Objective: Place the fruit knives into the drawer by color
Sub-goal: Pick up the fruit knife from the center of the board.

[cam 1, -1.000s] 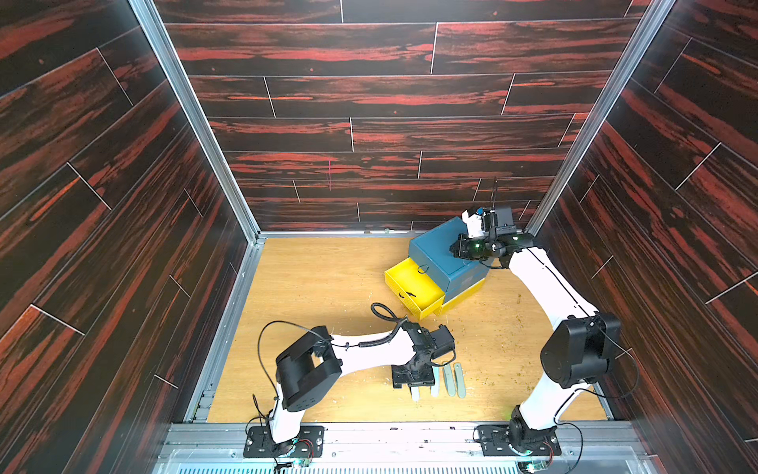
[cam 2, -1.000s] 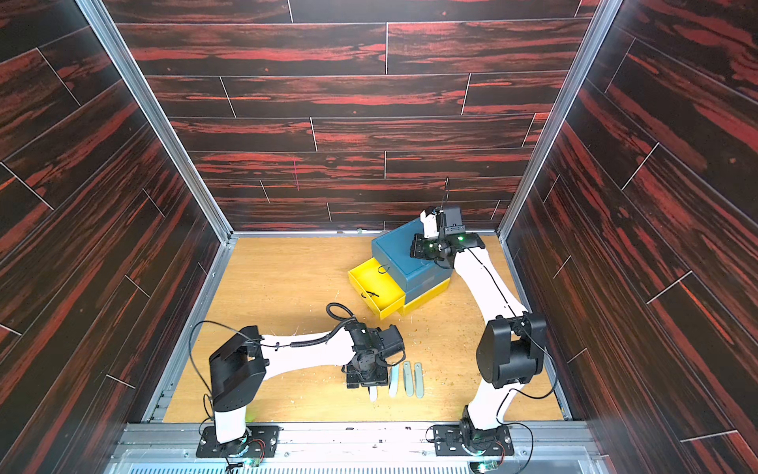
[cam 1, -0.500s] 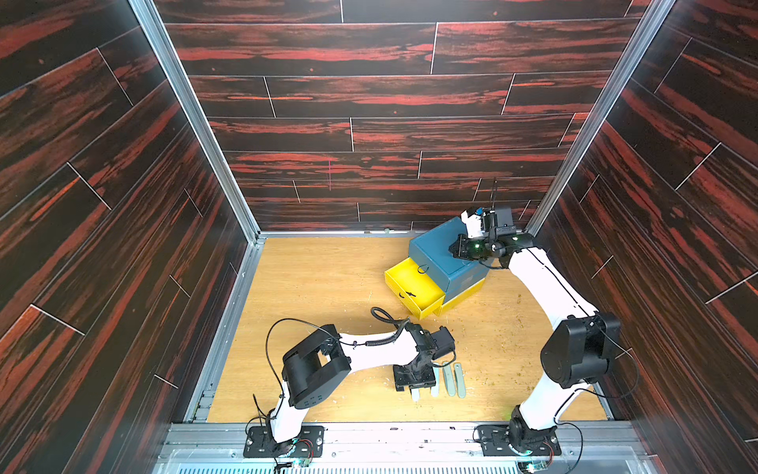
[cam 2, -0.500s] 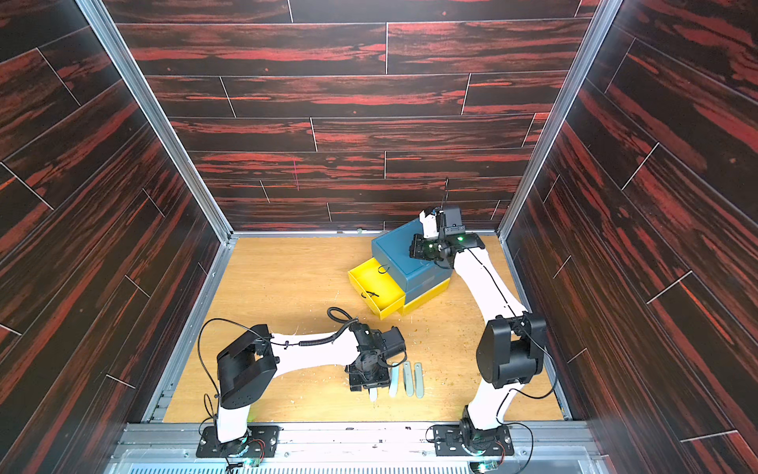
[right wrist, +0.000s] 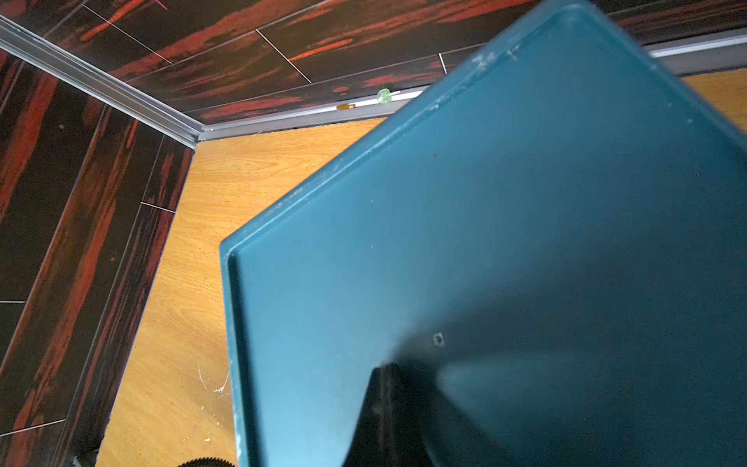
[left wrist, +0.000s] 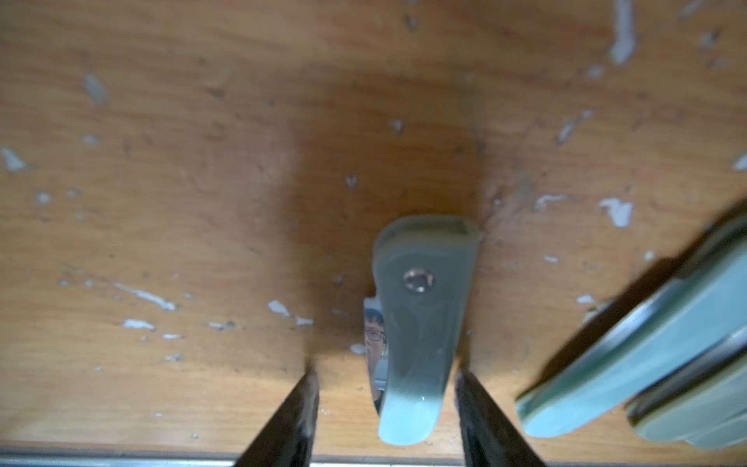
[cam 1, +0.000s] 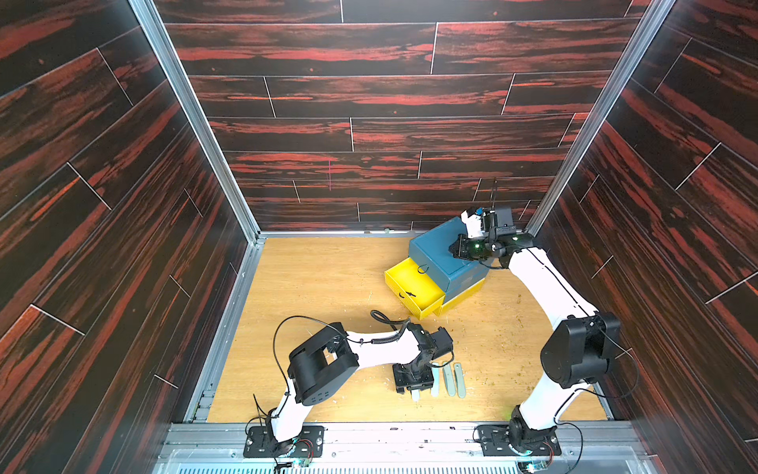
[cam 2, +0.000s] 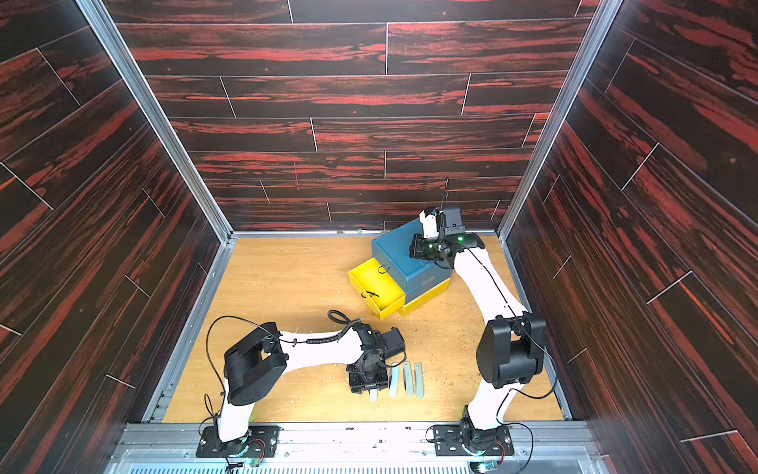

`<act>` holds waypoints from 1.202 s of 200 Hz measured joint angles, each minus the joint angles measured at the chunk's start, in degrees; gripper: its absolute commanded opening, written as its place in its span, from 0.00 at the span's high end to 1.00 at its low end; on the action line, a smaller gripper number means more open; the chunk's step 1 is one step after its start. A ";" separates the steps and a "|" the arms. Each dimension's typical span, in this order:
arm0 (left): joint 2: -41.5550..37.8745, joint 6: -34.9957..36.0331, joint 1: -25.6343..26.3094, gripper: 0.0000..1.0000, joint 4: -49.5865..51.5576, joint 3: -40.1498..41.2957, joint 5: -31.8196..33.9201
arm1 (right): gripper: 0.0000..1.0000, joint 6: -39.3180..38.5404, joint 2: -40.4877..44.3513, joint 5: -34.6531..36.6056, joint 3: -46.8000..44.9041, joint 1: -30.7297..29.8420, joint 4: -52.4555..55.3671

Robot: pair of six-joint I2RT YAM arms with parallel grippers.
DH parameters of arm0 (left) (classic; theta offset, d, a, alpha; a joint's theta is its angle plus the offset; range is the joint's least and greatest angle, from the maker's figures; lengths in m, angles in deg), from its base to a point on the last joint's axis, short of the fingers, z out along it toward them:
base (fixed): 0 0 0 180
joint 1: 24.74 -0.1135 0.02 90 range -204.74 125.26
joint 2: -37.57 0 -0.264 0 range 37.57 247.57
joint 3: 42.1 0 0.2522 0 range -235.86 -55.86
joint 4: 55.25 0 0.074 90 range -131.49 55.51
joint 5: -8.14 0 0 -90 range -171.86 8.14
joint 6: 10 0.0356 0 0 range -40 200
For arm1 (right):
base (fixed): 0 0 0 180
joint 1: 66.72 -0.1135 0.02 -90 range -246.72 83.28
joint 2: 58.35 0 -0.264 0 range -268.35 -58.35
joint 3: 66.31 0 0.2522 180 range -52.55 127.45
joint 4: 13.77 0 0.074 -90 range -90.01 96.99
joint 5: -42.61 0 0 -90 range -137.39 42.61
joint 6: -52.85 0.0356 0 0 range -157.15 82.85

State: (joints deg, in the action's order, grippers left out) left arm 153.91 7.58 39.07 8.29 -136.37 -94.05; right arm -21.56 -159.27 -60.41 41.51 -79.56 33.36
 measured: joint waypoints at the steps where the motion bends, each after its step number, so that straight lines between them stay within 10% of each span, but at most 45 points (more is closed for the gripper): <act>1: 0.00 -0.02 -0.02 0.43 0.00 0.00 -0.04 | 0.97 0.00 0.00 0.00 0.00 0.00 0.00; 45: 0.09 0.02 -0.83 0.47 -0.11 0.17 -1.55 | 0.97 0.00 0.00 -0.02 0.00 0.00 0.00; 113: -0.20 0.33 -1.25 0.84 -0.28 0.92 -2.84 | 0.97 0.00 0.00 0.00 0.00 0.00 0.00; 240: -9.66 1.55 -9.09 0.90 0.72 6.58 6.27 | 0.97 0.00 0.00 0.00 0.00 0.00 0.02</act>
State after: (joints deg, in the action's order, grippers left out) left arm 144.25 9.13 29.98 9.01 -129.79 -87.78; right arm -21.56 -159.27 -60.41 41.51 -79.56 33.38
